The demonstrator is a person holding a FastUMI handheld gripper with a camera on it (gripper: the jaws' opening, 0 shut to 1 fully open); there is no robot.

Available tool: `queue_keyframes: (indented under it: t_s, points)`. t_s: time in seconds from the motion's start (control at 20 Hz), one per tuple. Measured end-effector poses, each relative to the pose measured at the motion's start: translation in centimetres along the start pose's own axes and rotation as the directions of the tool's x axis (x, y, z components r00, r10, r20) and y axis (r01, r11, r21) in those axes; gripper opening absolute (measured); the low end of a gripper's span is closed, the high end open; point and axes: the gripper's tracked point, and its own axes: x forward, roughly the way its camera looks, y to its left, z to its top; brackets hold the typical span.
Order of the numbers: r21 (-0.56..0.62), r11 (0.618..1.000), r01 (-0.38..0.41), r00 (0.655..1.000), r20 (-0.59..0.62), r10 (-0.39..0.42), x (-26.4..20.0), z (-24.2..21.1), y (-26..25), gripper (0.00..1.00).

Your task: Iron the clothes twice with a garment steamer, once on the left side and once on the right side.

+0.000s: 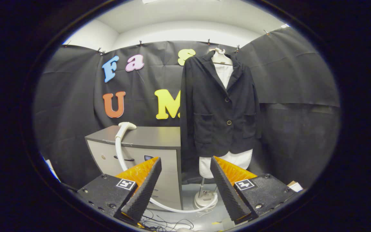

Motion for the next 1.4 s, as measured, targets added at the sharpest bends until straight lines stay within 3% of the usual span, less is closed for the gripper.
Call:
queue_keyframes:
  t_s: [0.35, 0.7, 1.2, 1.4]
  points:
    - [-0.035, 0.996, -0.085, 0.996, -0.03, 0.084, 3.3, 1.5, 3.7, 0.97]
    - [-0.067, 0.973, -0.219, 0.97, -0.122, 0.21, 11.5, 2.0, 10.7, 0.97]
    - [-0.113, 0.892, -0.437, 0.881, -0.252, 0.4, 22.1, 2.0, 24.6, 0.95]
    - [-0.12, 0.871, -0.477, 0.851, -0.309, 0.424, 25.9, 1.3, 29.0, 0.92]
